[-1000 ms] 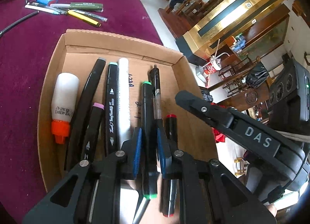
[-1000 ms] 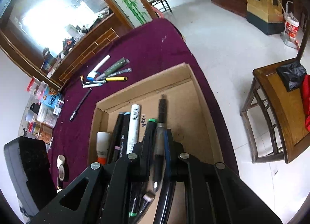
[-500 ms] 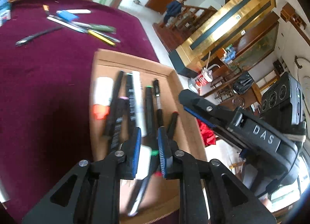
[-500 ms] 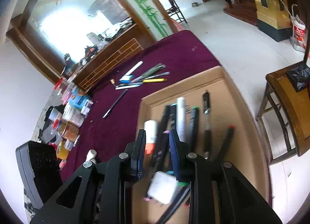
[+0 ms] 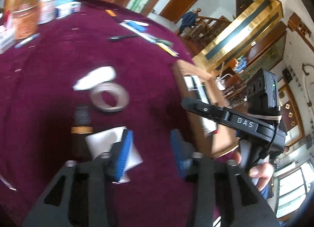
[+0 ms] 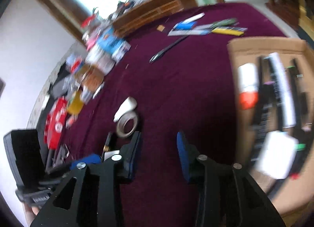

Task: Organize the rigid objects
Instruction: 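Grasp the small black tube with the left gripper while the right moves to the white charger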

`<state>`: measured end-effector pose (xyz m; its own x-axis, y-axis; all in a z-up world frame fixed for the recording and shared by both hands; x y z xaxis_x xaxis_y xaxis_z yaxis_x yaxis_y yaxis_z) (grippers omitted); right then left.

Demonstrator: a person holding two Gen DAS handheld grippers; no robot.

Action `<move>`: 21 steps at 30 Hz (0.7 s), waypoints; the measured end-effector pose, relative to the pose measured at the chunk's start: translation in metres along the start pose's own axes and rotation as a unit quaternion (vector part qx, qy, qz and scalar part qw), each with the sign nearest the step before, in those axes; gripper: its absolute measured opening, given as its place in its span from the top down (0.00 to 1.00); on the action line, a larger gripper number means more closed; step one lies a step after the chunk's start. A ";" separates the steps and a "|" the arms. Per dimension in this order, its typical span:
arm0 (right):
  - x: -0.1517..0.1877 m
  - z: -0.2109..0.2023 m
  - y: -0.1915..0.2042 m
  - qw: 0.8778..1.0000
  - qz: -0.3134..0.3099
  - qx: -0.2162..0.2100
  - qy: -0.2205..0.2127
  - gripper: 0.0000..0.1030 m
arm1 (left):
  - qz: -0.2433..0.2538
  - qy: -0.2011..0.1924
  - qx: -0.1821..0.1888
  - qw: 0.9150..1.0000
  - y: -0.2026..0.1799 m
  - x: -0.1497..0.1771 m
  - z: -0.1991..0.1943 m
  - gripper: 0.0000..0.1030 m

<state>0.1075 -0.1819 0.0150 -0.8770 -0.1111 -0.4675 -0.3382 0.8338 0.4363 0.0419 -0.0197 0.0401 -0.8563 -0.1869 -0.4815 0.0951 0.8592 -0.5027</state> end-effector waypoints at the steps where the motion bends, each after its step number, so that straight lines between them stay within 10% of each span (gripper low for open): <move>1: 0.003 0.008 0.003 1.000 -0.004 -0.003 0.003 0.63 | -0.014 -0.007 -0.024 1.000 0.018 0.002 -0.003 0.57; 6: 0.020 0.040 0.007 0.999 -0.024 -0.015 0.039 0.63 | -0.052 0.001 -0.048 0.997 0.062 0.009 0.001 0.57; 21: 0.029 0.024 0.024 0.997 -0.068 -0.025 0.016 0.54 | 0.038 -0.011 -0.179 0.983 0.057 -0.012 0.042 0.64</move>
<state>0.0826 -0.1515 -0.0065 -0.8323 -0.2388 -0.5002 -0.4704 0.7817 0.4095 0.0788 0.0113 -0.0127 -0.8422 -0.1217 -0.5253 -0.0287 0.9829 -0.1817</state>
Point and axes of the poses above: each gripper's, at about its wrist camera, not at the fingertips, and z roughly the way its jaws point, y to its left, x to its underside, the point moved 3 cm from there along z, roughly the way its jaws point, and after that the axes turned 2 degrees about -x, right-handed, at the moved point
